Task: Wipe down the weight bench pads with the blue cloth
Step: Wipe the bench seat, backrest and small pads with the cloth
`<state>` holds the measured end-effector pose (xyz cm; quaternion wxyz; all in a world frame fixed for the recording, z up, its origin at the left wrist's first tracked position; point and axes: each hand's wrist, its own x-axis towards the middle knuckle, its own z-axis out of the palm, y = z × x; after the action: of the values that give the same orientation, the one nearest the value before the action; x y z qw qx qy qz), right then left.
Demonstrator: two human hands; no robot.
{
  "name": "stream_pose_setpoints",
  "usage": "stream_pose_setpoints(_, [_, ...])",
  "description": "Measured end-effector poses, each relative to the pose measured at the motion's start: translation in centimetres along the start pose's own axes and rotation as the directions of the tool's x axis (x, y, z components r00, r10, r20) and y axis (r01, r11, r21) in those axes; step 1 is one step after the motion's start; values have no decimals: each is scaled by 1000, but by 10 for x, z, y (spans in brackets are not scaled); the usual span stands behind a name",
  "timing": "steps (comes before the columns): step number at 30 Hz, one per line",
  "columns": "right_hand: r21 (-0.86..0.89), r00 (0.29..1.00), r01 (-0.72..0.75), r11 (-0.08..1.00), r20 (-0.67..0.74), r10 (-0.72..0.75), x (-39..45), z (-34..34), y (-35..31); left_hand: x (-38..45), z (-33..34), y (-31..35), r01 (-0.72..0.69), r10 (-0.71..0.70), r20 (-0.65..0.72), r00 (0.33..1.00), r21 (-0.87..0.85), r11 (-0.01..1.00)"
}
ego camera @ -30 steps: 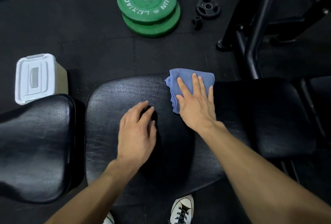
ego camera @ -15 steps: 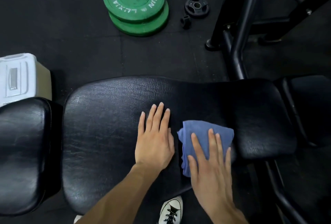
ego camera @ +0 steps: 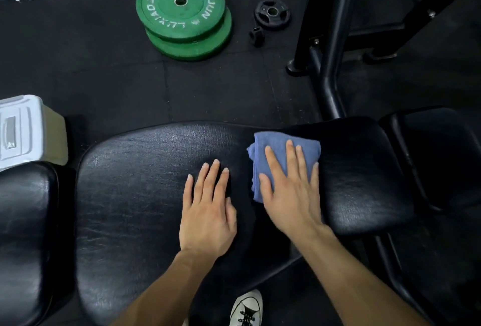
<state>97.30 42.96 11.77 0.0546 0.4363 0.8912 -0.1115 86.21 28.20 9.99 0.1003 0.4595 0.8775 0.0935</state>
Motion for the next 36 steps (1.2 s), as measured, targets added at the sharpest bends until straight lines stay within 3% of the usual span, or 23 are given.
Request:
stream_pose_setpoints(5, [27,996,-52,998,69,50,53,-12,6,0,1,-1,-2,2,0,1000,-3,1000])
stream_pose_setpoints(11, [46,998,-58,997,-9,58,43,-4,5,1,2,0,2,-3,13,1000,21,1000])
stream_pose_setpoints(26, [13,988,-152,988,14,152,-94,11,38,0,5,-1,-7,7,-14,1000,19,1000])
stream_pose_setpoints(36, [13,989,-127,992,72,126,-21,-7,61,0,-3,11,3,-5,25,1000,56,998])
